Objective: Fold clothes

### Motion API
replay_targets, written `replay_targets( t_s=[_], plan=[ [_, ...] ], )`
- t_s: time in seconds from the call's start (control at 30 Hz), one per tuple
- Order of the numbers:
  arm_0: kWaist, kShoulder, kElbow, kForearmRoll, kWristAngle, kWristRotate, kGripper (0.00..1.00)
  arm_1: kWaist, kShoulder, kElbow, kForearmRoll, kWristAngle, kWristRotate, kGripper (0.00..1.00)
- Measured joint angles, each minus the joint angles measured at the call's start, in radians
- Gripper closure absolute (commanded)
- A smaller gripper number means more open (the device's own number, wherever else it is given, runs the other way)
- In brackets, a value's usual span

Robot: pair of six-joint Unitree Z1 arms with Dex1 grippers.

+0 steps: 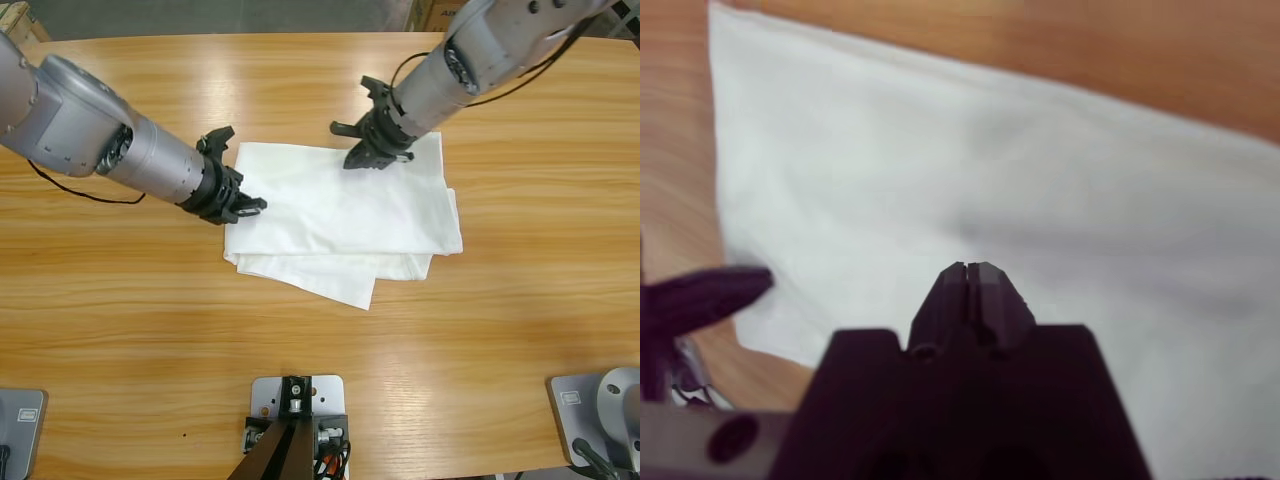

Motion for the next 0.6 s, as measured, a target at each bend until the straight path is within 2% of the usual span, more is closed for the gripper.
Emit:
replay_targets(
  t_s=[0.4,0.6],
  plan=[
    [-0.002,0.000,0.023,-0.024,-0.004,0.000,1.000,-0.020,0.045,-0.050,-0.005,0.009,-0.001,1.000],
    [-0.002,0.000,0.024,-0.026,-0.007,0.000,1.000,-0.043,0.045,-0.027,0.001,-0.045,-0.001,1.000]
  ],
)
